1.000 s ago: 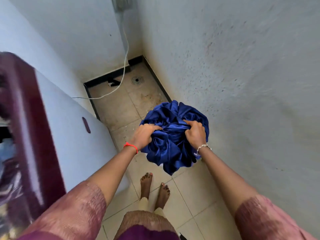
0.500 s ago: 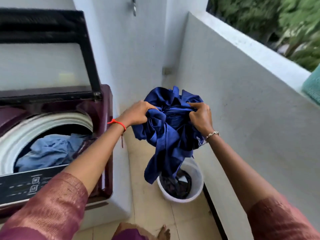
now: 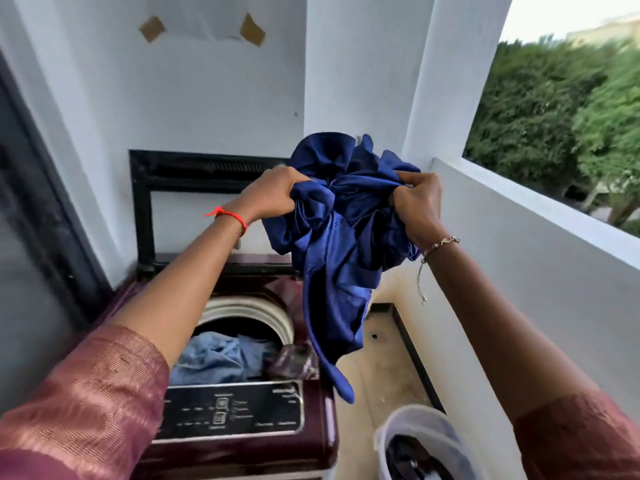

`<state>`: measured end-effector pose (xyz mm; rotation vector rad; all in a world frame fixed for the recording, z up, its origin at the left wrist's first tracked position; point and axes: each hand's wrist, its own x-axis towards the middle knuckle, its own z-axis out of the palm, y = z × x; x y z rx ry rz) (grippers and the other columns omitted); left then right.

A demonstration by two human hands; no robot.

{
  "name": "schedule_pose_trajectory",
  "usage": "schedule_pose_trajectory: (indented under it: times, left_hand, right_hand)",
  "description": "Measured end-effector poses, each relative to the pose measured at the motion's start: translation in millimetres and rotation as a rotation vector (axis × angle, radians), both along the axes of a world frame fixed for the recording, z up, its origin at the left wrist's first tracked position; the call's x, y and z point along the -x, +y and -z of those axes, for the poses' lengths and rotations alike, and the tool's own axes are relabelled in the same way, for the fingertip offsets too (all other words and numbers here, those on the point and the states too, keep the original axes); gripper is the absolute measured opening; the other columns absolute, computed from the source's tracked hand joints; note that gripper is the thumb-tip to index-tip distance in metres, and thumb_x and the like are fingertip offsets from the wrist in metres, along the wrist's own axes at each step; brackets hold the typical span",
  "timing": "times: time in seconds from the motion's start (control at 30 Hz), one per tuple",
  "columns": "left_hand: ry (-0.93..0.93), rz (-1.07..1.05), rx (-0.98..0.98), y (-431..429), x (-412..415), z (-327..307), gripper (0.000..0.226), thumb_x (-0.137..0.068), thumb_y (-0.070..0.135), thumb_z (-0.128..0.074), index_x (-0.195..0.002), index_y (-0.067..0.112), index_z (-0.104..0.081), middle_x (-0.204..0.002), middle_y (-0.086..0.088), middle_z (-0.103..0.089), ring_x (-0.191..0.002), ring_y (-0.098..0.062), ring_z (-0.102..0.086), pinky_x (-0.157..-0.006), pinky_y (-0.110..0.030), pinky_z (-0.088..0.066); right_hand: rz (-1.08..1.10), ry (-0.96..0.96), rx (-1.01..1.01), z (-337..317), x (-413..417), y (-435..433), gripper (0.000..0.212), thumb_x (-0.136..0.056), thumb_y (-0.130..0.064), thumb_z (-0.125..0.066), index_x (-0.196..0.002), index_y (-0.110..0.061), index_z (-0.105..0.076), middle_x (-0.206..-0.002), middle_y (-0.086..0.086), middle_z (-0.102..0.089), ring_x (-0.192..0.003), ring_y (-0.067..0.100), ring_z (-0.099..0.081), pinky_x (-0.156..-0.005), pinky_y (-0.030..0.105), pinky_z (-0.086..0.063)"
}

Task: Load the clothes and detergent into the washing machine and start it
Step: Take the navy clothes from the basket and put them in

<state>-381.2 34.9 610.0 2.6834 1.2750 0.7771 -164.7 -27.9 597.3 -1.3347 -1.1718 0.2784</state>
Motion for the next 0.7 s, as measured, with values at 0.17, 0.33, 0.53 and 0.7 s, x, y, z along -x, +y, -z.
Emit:
schedule_pose_trajectory:
  times: [0.17,0.33,0.53,0.7]
  left_hand:
    - [0.007,-0.059,-0.061,-12.8,79.4,-41.7,0.04,-0.067,-0.001,-0.042,-0.097,0.008,-0.068,-0.093,-0.02,-0.069,-0.089,-0.035,-0.063,-0.075,-0.044,-0.05]
    - [-0.016,-0.093,-0.098,-16.3,134.2,-55.3,0.04,-0.067,0.007,-0.042,-0.097,0.008,-0.068,-0.093,-0.019,-0.069,-0.089,-0.037,-0.063,-0.077,-0.045,-0.051]
    - [-0.104,-0.129,-0.09,-7.7,170.6,-24.3,0.053,-0.065,-0.006,-0.042,-0.104,0.016,-0.07,-0.099,-0.019,-0.071,-0.099,-0.037,-0.063,-0.082,-0.045,-0.051]
    - [-0.165,-0.194,-0.031,3.0,188.5,36.0,0.059,-0.069,-0.008,-0.046,-0.112,0.025,-0.068,-0.111,-0.013,-0.069,-0.109,-0.03,-0.062,-0.09,-0.035,-0.05]
  right_hand:
    - [-0.038,0.09,-0.047,-25.5,74.4,12.2,0.043,-0.049,0.0,-0.038,-0.084,0.002,-0.061,-0.067,-0.003,-0.043,-0.068,0.012,-0.034,-0.058,0.028,-0.034]
    - [-0.058,0.105,-0.063,-44.3,132.6,8.8,0.035,-0.058,0.009,-0.04,-0.075,-0.003,-0.069,-0.063,-0.004,-0.048,-0.061,0.011,-0.039,-0.055,0.024,-0.036]
    - [-0.135,0.054,-0.035,-28.0,170.4,22.9,0.049,-0.06,0.012,-0.038,-0.075,-0.019,-0.074,-0.065,-0.002,-0.053,-0.06,0.013,-0.043,-0.057,0.024,-0.039]
    - [-0.216,0.093,0.014,24.4,188.4,45.0,0.064,-0.062,0.015,-0.037,-0.08,-0.038,-0.07,-0.074,-0.003,-0.065,-0.067,0.014,-0.057,-0.067,0.027,-0.05]
